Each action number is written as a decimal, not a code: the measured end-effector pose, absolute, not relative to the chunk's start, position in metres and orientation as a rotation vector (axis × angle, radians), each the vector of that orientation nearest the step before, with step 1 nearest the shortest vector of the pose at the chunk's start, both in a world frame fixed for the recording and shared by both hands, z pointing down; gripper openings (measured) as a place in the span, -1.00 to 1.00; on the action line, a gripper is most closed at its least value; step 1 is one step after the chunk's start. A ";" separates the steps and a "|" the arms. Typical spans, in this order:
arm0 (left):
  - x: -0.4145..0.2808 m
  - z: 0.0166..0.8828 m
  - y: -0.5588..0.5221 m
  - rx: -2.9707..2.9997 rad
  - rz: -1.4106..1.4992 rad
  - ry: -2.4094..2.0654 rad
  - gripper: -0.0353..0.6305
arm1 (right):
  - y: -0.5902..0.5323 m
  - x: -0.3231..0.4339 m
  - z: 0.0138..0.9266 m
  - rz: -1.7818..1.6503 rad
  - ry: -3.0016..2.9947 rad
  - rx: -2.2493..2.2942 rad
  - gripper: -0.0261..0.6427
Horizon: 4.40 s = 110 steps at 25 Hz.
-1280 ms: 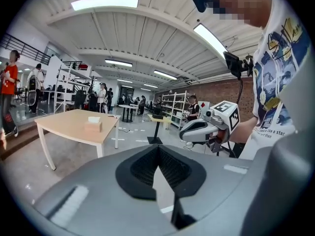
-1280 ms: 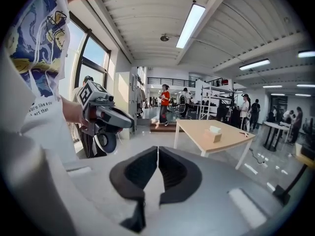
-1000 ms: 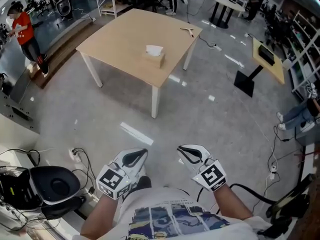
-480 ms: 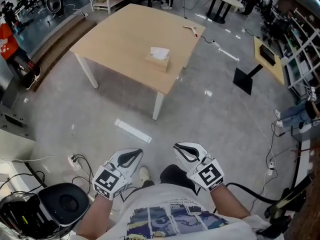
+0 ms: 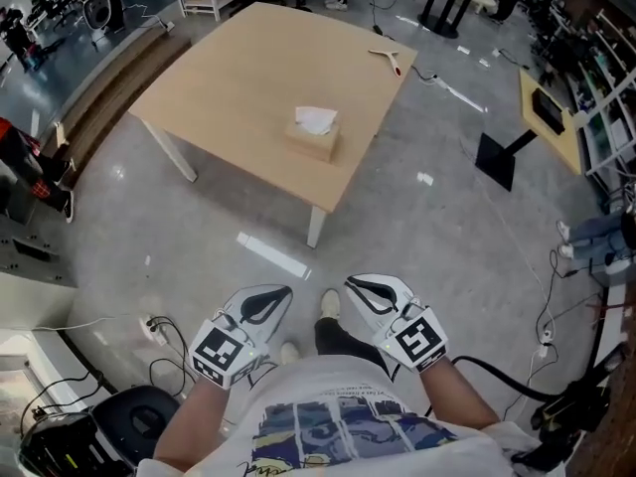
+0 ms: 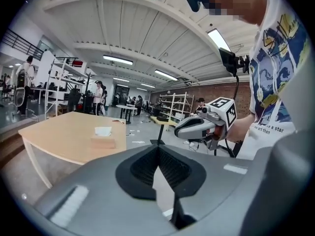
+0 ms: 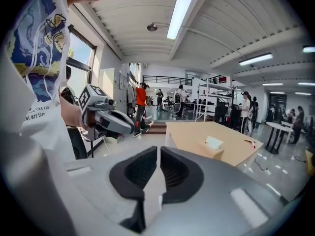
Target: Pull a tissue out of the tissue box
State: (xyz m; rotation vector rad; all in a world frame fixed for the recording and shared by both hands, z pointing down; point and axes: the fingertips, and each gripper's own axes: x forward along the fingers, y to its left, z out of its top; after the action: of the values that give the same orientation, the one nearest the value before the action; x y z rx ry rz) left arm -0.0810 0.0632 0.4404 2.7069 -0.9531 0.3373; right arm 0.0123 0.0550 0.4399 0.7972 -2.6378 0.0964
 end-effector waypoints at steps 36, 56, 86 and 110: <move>-0.113 0.479 -0.349 2.781 0.483 -0.752 -0.60 | -0.244 0.015 0.437 0.184 -2.489 1.161 -0.88; -0.066 0.608 -0.462 2.728 0.746 -0.296 -0.42 | -0.231 0.043 0.450 0.346 -2.152 1.614 -0.88; -0.055 0.623 -0.447 2.808 0.944 -0.186 -0.87 | -0.229 0.037 0.457 0.378 -2.139 1.607 -0.88; -0.051 0.559 -0.413 2.884 0.896 -0.480 -0.88 | -0.180 0.085 0.454 0.332 -2.260 1.478 -0.88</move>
State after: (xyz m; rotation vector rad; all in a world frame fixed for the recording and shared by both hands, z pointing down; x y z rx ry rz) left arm -0.0511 -0.4127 0.5592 2.8843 -0.4797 0.8962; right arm 0.0852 -0.1796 0.4542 1.4781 -2.2598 0.3320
